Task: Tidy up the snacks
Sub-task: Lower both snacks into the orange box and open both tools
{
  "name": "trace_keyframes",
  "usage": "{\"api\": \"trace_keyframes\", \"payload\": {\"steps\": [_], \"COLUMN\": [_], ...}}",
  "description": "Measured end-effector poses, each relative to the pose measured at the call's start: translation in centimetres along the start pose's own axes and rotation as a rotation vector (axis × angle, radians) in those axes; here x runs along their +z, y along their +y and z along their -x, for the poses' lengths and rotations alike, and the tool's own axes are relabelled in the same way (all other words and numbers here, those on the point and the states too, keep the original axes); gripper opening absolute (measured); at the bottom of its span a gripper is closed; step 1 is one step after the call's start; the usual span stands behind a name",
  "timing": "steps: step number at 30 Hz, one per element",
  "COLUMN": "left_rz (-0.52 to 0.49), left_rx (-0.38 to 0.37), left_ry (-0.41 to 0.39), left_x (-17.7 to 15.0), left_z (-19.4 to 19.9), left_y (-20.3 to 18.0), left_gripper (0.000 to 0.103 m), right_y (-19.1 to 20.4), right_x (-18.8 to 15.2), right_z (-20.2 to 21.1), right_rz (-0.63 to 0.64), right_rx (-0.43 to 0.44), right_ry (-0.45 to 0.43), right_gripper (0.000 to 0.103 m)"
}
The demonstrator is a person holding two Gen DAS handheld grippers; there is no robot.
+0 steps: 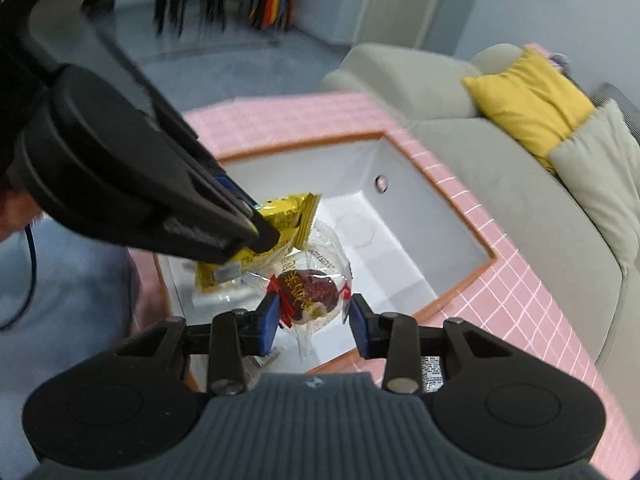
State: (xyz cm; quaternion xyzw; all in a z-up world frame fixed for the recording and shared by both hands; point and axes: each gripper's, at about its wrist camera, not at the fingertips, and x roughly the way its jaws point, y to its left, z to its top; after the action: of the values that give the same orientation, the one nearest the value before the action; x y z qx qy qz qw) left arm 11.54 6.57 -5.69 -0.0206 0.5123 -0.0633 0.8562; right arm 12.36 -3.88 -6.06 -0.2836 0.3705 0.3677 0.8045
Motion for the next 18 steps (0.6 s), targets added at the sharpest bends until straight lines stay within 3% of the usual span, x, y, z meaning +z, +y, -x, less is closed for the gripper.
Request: {"api": "trace_keyframes", "payload": {"steps": [10, 18], "left_rz": [0.028, 0.04], "left_rx": [-0.022, -0.018], "left_ry": [0.169, 0.246], "left_x": [0.3, 0.1], "left_z": [-4.6, -6.9], "left_y": [2.2, 2.7], "left_gripper": [0.01, 0.01], "right_y": [0.4, -0.1], "right_x": [0.7, 1.4], "right_z": [-5.4, -9.2], "right_rz": [0.121, 0.14], "right_rx": [0.051, 0.102], "right_ry": [0.137, 0.24], "right_gripper": [0.035, 0.035]}}
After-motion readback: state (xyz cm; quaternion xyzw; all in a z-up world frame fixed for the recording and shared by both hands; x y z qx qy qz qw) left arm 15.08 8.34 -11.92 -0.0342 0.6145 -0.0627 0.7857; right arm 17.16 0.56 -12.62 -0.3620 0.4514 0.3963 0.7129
